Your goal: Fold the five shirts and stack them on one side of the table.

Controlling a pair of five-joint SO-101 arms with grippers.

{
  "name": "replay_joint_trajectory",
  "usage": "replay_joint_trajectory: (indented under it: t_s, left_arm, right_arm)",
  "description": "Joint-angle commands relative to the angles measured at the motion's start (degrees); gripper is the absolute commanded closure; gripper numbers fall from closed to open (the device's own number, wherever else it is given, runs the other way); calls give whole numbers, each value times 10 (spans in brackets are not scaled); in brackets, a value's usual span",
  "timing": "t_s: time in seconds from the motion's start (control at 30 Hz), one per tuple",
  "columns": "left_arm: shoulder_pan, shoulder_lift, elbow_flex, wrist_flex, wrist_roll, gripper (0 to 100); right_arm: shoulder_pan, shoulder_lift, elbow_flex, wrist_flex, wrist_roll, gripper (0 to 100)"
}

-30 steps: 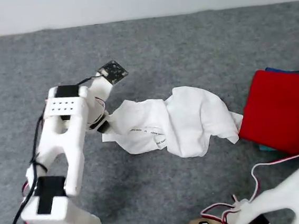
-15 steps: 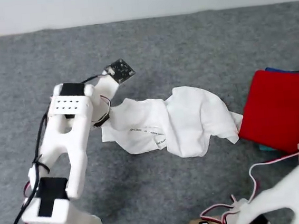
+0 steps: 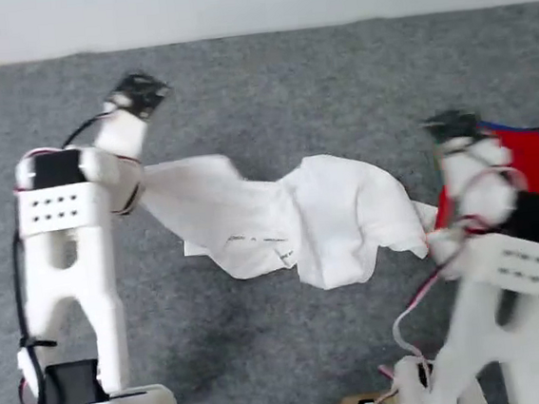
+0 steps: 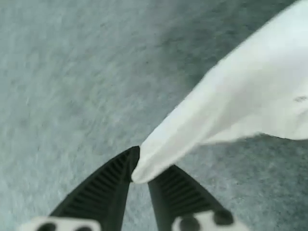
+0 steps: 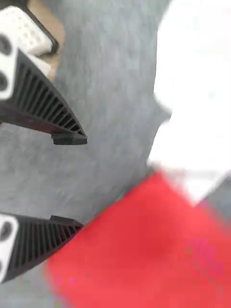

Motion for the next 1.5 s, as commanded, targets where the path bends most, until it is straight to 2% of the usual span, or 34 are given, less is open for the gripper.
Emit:
replay_joint_trajectory:
  t_s: [0.0, 0.1, 0.2, 0.33, 0.5, 0.77, 1.03, 1.27, 1.47]
  left_arm:
    - [-34, -31, -17, 3, 29, 998]
    - [-50, -30, -13, 0, 43, 998]
    - [-72, -30, 2, -22, 66, 998]
    - [-98, -30, 46, -60, 85, 998]
    - [-101, -30, 83, -67, 85, 998]
    - [-103, -33, 85, -75, 85, 998]
    - [-133, -35, 85, -72, 84, 998]
    - [-132, -35, 85, -71, 84, 998]
    - [-132, -35, 86, -70, 85, 998]
  right_arm:
    - [-174, 4, 36, -15, -51, 745]
    - [-274, 41, 76, -61, -80, 745]
    - [-337, 109, 85, -104, -93, 745]
    - [-392, 215, 65, -138, -97, 745]
    - [-426, 334, -4, -150, -97, 745]
    - [-407, 509, -126, -191, -95, 745]
    - [-329, 669, -364, -188, -91, 745]
    - [-313, 785, -561, -183, -91, 745]
    - [-315, 818, -686, -113, -91, 745]
